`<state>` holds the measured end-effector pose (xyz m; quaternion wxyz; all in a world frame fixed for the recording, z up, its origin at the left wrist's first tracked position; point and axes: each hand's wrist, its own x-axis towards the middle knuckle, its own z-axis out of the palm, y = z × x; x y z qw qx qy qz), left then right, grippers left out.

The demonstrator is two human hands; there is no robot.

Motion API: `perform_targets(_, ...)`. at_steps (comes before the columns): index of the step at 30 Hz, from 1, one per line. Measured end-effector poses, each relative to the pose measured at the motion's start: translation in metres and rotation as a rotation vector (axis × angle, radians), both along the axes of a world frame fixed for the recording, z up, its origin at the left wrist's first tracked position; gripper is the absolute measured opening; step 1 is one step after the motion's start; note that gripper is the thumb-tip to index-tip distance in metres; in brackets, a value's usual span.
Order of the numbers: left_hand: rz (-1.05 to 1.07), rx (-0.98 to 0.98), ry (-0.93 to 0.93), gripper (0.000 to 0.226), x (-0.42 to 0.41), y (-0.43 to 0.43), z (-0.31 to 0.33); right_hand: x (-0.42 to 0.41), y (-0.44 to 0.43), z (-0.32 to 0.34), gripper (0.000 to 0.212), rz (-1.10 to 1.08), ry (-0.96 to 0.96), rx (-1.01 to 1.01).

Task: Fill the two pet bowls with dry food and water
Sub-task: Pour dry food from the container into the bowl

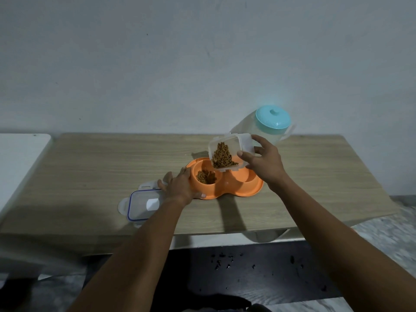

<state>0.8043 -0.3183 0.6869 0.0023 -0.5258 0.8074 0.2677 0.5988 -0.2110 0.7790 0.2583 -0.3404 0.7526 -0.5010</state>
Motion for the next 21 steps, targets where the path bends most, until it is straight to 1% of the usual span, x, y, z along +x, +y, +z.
perform_targets(3, 0.004, 0.009, -0.003, 0.107, 0.0, 0.0, 0.0, -0.004, 0.001, -0.002, 0.075, -0.014, -0.038, -0.011)
perform_targets(6, 0.02, 0.025, -0.005, 0.111, 0.0, -0.003, -0.005, -0.005, 0.001, -0.003, 0.075, -0.011, -0.009, -0.007)
perform_targets(10, 0.019, 0.026, 0.001, 0.111, 0.0, -0.002, -0.004, -0.007, 0.001, -0.005, 0.07, -0.011, -0.037, 0.001)
perform_targets(11, 0.017, 0.018, -0.003, 0.109, 0.0, -0.001, -0.001, -0.008, 0.001, -0.006, 0.066, -0.018, -0.08, -0.007)
perform_targets(14, 0.017, 0.016, 0.01, 0.105, 0.0, 0.001, 0.003, -0.01, -0.001, -0.006, 0.051, -0.088, -0.313, -0.05)
perform_targets(18, 0.015, 0.017, 0.023, 0.106, -0.001, 0.003, 0.006, -0.013, -0.012, -0.014, 0.045, -0.16, -0.552, -0.045)
perform_targets(20, 0.018, 0.024, 0.026, 0.108, -0.001, 0.001, 0.003, -0.013, -0.022, -0.017, 0.048, -0.154, -0.622, -0.039)
perform_targets(21, 0.021, 0.024, 0.022, 0.109, 0.0, 0.0, 0.002, -0.013, -0.029, -0.018, 0.045, -0.147, -0.642, -0.032)
